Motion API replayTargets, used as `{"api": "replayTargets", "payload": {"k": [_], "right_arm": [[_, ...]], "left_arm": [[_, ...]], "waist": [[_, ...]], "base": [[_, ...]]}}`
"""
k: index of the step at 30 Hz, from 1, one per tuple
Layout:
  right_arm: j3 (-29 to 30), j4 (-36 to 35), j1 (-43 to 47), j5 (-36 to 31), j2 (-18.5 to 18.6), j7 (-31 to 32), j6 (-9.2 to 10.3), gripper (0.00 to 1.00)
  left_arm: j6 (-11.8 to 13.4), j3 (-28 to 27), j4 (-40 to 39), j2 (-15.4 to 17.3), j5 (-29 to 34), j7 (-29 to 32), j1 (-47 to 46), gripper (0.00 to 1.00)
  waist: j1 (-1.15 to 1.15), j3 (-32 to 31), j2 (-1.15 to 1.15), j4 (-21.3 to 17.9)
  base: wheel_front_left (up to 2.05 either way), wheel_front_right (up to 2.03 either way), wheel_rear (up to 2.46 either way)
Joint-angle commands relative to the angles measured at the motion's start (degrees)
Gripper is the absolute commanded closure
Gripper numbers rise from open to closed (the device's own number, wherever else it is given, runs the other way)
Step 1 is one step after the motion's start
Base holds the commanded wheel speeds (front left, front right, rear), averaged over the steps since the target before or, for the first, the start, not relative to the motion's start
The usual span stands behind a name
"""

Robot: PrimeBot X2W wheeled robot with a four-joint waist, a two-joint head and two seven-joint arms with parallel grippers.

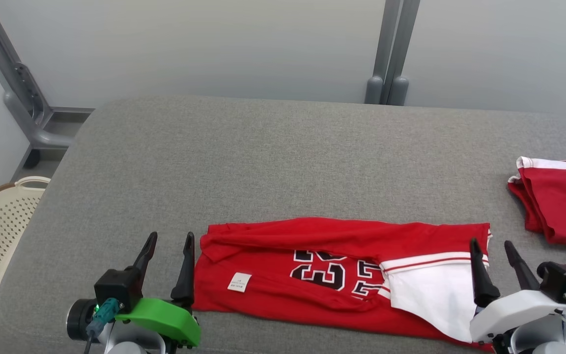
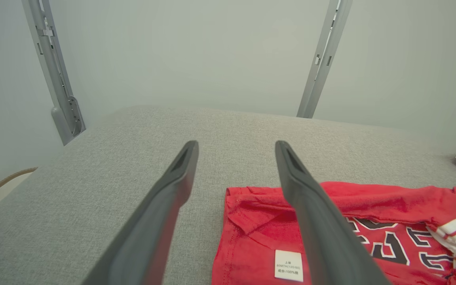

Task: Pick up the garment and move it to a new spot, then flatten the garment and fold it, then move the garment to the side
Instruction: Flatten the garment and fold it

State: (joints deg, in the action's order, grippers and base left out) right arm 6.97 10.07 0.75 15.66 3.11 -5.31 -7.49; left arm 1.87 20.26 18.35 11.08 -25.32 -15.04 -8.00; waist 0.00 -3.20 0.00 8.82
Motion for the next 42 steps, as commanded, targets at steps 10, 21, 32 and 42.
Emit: {"api": "replayTargets", "payload": {"k": [10,21,32,42], "right_arm": [[-0.8,2.3,-0.3,-2.6,-0.1,-1.3,0.01,0.00],[3.4,0.0,-2.2,-4.1,0.0,13.3,0.01,0.00],[9.8,-4.0,-4.1,-7.5,1.5,35.6,0.02,0.00],[13.2,5.2,-13.3,-10.4,0.1,47.2,0.01,0.00]], "left_arm": [[-1.4,-1.9,0.4,-1.3,2.8,-0.1,1.8,0.00],[-2.8,-1.6,2.0,-2.6,5.4,-0.1,0.6,0.00],[-3.8,-2.3,2.8,-3.8,6.5,-0.1,0.4,0.00],[-5.0,-3.1,1.6,-5.1,8.0,-0.1,-2.7,0.00]], "waist": [[0.00,0.1,0.00,-0.5],[0.00,0.6,0.00,-0.3],[0.00,1.9,0.00,-0.1],[0.00,7.1,0.00,1.4]], "base": [[0.00,0.00,0.00],[0.00,0.00,0.00],[0.00,0.00,0.00],[0.00,0.00,0.00]]}}
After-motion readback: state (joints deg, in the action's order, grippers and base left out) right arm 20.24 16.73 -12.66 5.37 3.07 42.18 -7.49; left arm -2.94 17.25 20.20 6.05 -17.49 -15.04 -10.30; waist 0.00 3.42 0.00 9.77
